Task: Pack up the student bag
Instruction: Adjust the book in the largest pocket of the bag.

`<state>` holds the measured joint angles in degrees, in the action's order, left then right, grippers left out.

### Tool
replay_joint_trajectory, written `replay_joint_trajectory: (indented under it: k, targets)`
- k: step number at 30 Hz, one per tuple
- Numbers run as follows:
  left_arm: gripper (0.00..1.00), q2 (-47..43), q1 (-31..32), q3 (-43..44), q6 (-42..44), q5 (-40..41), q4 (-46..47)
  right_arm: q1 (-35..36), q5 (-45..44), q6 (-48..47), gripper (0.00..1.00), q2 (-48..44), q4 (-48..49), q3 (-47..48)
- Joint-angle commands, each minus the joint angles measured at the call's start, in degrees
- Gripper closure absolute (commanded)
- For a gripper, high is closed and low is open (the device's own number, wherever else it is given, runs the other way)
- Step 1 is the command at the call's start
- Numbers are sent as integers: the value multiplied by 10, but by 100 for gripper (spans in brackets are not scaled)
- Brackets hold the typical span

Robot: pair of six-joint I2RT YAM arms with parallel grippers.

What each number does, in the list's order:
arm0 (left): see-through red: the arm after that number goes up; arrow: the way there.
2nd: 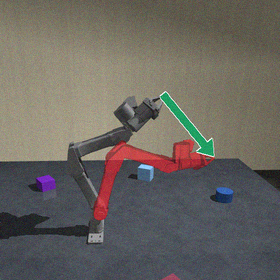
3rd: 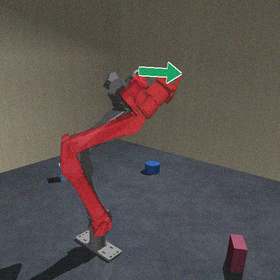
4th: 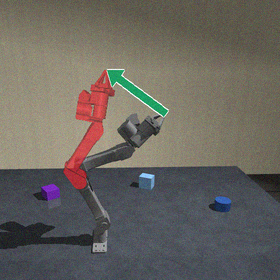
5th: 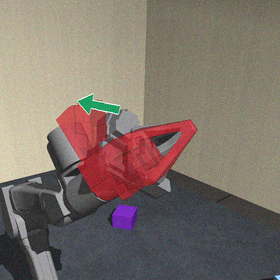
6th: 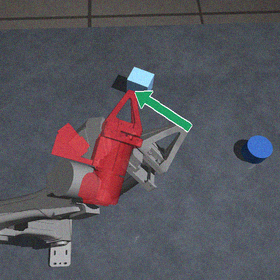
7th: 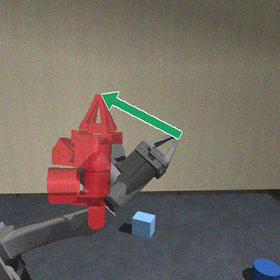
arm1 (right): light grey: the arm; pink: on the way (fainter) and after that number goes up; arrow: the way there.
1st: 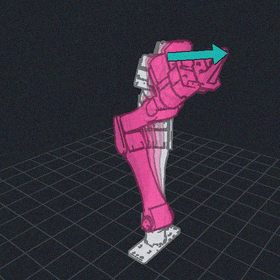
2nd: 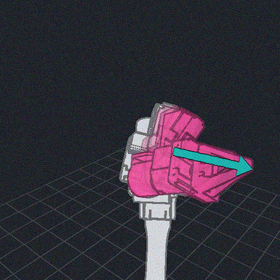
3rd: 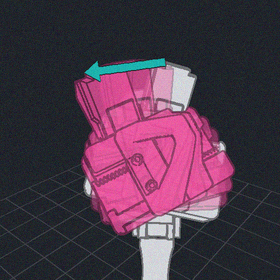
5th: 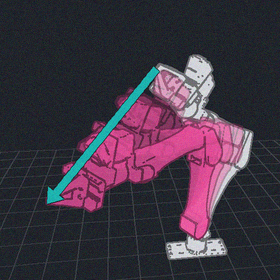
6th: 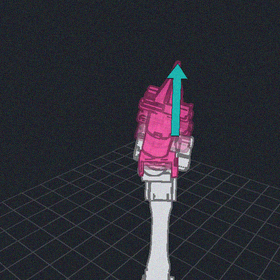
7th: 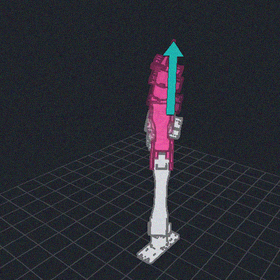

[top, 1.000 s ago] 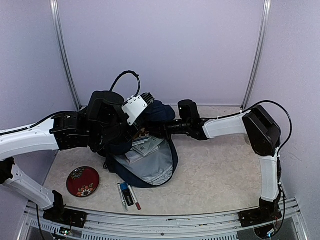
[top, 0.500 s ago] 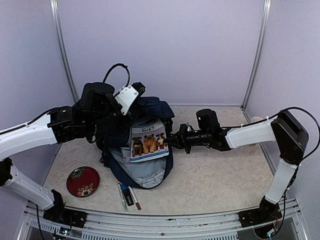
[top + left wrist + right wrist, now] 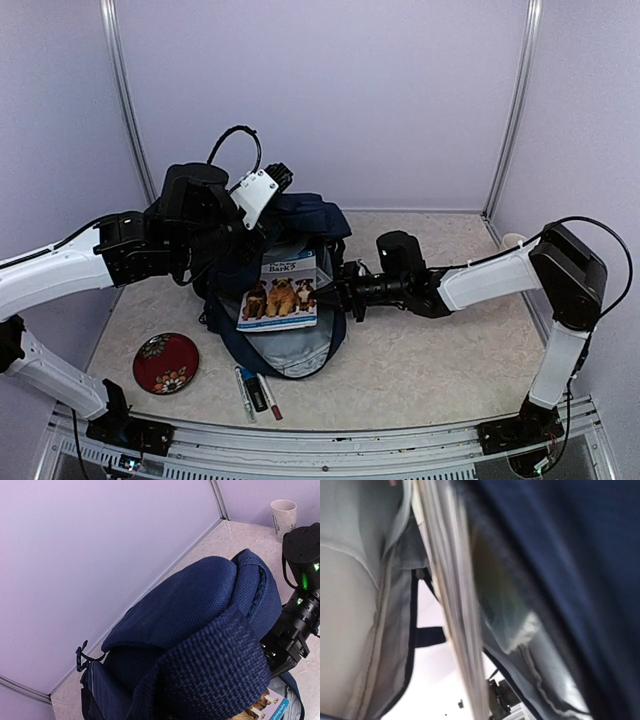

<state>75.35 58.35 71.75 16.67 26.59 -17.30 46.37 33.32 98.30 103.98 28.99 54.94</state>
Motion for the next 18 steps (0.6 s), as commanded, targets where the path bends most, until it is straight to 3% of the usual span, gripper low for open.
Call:
replay_joint_trajectory:
  k: [1,11,13,15,18]
  targets:
    - [100,-36,33,47,18,-18,105,-27,-4,-7,100,29,-12,40]
    - [100,-23,61,68,33,0,97,-63,-10,-68,98,156,-103,251]
    - [100,-25,61,63,25,-6,92,-69,-24,-92,85,156,-123,264]
    - [100,-25,58,51,19,-5,92,-71,-36,-122,64,142,-141,258]
    - [100,-20,50,28,-3,-5,82,-70,-43,-164,51,96,-137,210]
